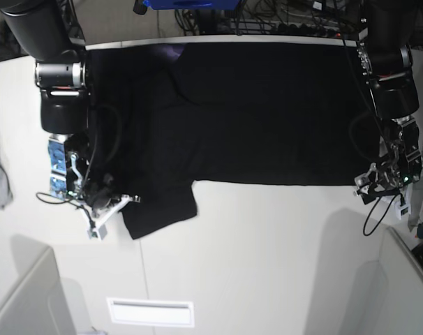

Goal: Fold the T-shirt properly
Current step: 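Grasp the hem corner beside the left gripper with the left gripper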

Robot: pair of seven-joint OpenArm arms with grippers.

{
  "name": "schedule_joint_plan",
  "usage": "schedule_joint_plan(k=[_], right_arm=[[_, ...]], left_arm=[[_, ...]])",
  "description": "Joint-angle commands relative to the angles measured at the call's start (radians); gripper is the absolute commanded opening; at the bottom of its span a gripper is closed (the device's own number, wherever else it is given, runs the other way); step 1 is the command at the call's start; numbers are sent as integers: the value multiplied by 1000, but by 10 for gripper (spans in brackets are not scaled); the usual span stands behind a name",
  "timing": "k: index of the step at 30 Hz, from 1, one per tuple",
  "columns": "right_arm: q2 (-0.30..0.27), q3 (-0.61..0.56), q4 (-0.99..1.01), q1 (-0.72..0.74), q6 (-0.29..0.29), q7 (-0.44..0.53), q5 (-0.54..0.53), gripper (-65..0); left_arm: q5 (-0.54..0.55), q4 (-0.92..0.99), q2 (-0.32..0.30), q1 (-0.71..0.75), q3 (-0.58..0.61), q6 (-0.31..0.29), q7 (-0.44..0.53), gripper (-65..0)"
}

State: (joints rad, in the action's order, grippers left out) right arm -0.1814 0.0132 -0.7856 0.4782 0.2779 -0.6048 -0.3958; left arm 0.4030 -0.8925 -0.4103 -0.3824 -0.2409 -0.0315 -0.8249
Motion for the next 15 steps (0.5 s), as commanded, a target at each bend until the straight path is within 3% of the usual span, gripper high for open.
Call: schedule_joint_plan(k=[1, 3, 5, 12, 15], right_arm=[[-7, 0, -8, 15, 1, -22, 11, -650], [-7, 0, -8, 15, 1, -20, 11, -650], [-7, 0, -8, 15, 1, -20, 11, -650], [-8, 0, -8, 15, 1, -17, 11, -650], [-11, 0, -36, 6, 1, -13, 13, -650]], left_arm=[[37, 6, 3, 0, 1, -14, -55, -174], [37, 9, 3, 0, 2, -14, -55, -186], [37, 13, 3, 0, 7, -14, -55, -257], [29, 14, 4, 0, 10, -14, -53, -650], [37, 9, 0, 0, 10, -15, -55, -650]])
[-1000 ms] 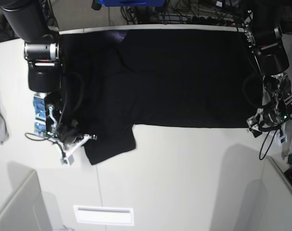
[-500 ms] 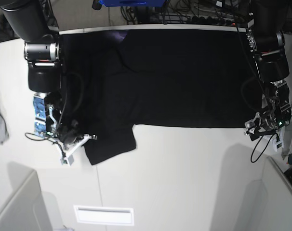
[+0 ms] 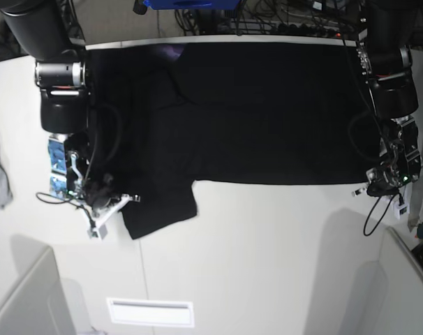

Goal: Fold the T-shirt properly
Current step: 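Grasp the hem corner beside the left gripper with the left gripper, then fold the hem up onto the collar with both grippers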

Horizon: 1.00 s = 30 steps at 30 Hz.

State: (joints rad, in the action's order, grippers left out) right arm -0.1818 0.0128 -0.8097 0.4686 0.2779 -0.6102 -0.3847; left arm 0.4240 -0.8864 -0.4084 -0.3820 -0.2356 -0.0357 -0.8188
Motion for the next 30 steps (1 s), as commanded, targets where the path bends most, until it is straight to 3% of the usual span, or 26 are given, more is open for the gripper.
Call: schedule_joint_plan(k=[1, 9, 12, 16, 25, 30], right_arm=[[-12, 0, -40, 2, 1, 2, 3, -650], [-41, 0, -282, -92, 1, 16, 5, -650], [-51, 0, -308, -101, 1, 19, 5, -650], [-57, 0, -311, -101, 1, 22, 5, -650], [-66, 19, -429, -164, 1, 16, 5, -650], [-69, 102, -554, -253, 1, 0, 5, -650]], left_arm=[[16, 0, -4, -1, 5, -13, -66, -650], [16, -17, -22, 21, -8, -214, -69, -650], [19, -83, -20, 39, -8, -218, -73, -650], [42, -175, -25, 44, -9, -221, -149, -650], [276, -267, -99, 113, -11, -221, -181, -650], [382, -337, -137, 203, -120, -221, -196, -650]])
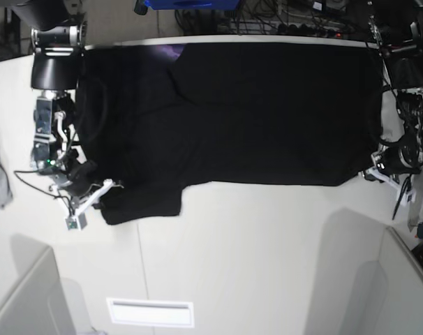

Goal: Fold the T-shirt properly
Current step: 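Fold the hem up onto the collar with both grippers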

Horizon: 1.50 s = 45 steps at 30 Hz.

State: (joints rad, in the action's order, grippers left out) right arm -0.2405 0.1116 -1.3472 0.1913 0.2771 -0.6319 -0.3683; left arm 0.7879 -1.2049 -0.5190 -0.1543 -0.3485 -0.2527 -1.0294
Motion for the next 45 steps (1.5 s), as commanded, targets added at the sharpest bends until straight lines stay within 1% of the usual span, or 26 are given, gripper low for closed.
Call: schedule_joint_plan(k=[1, 6, 9, 12, 15, 19, 22, 24, 26, 30, 31, 34, 36, 39, 41, 45], right_arm=[[-10, 17, -48, 4, 1, 5, -16, -650], [-3, 83, -188, -100, 1, -35, -18, -650], [2, 107, -262, -158, 1, -53, -18, -650], [26, 158, -340, -209, 4, -85, -18, -650], [48, 207, -432, -255, 6, -122, -18, -650], [60, 244, -544, -304, 6, -185, -18, -650], [63, 273, -579, -333, 6, -222, -18, -650], [85, 296, -596, -356, 6, -230, -27, -650], [97, 339, -622, -395, 6, -231, -71, -650], [96, 380, -642, -470, 6, -231, -189, -650], [96, 391, -644, -493, 6, -231, -217, -650], [96, 431, -651, -559, 6, -231, -309, -650], [97, 463, -668, -611, 6, -231, -380, -650], [97, 508, -670, -685, 6, -225, -499, -650], [96, 532, -670, -728, 6, -222, -556, -650], [96, 541, -671, -778, 6, -222, -576, -650]], left_arm=[[20, -48, -28, -8, -25, -4, 4, -650], [15, -204, -20, 63, -71, 0, -52, -650], [21, -240, -17, 94, -106, 0, -78, -650], [21, -266, -8, 124, -139, 0, -99, -650], [23, -315, -8, 172, -156, -1, -104, -650], [25, -375, -8, 229, -183, -1, -105, -650], [25, -396, -7, 269, -208, -3, -105, -650], [26, -402, -7, 296, -225, -4, -105, -650], [51, -410, -7, 330, -246, -6, -105, -650], [201, -416, -16, 413, -260, -6, -105, -650], [219, -418, -17, 436, -260, -6, -105, -650], [207, -465, -11, 483, -260, -6, -105, -650], [170, -487, -10, 502, -260, -6, -105, -650], [121, -494, -8, 508, -260, -6, -104, -650], [115, -496, -8, 510, -260, -6, -104, -650], [120, -497, -14, 526, -261, -6, -104, -650]])
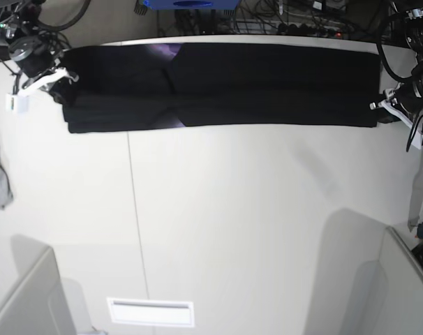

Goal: Fold the T-shirt properly
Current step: 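Fold the hem up onto the collar with both grippers, then release the hem with both grippers and raise them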

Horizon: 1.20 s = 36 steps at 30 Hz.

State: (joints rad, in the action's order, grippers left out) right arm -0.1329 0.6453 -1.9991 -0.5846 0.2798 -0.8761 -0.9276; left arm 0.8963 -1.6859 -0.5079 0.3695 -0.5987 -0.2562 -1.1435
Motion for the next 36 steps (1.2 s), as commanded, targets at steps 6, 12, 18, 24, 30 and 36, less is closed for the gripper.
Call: schedule_joint_plan(k=[6, 12, 18, 24, 30, 36], right_arm=[[36, 5, -19, -77, 5, 22, -40, -650], [36, 6, -21, -111, 28, 21, -74, -650], [46, 6, -15, -123, 49, 18, 2, -650], [97, -5, -2, -122, 52, 22, 163, -650], [129, -3, 47, -94, 52, 15, 252, -650], [134, 1, 47, -99, 52, 13, 255, -650]], left_arm=[[7, -41, -19, 41, -11, -2, 10, -650], [7, -38, -22, 46, -10, -2, 10, -650], [5, -35, -25, 47, -10, -2, 10, -650], [5, -44, -28, 90, -2, -2, 10, -650], [-73, -44, -21, 105, 0, -2, 10, -650], [-144, -44, -18, 105, 0, -1, 10, -650]])
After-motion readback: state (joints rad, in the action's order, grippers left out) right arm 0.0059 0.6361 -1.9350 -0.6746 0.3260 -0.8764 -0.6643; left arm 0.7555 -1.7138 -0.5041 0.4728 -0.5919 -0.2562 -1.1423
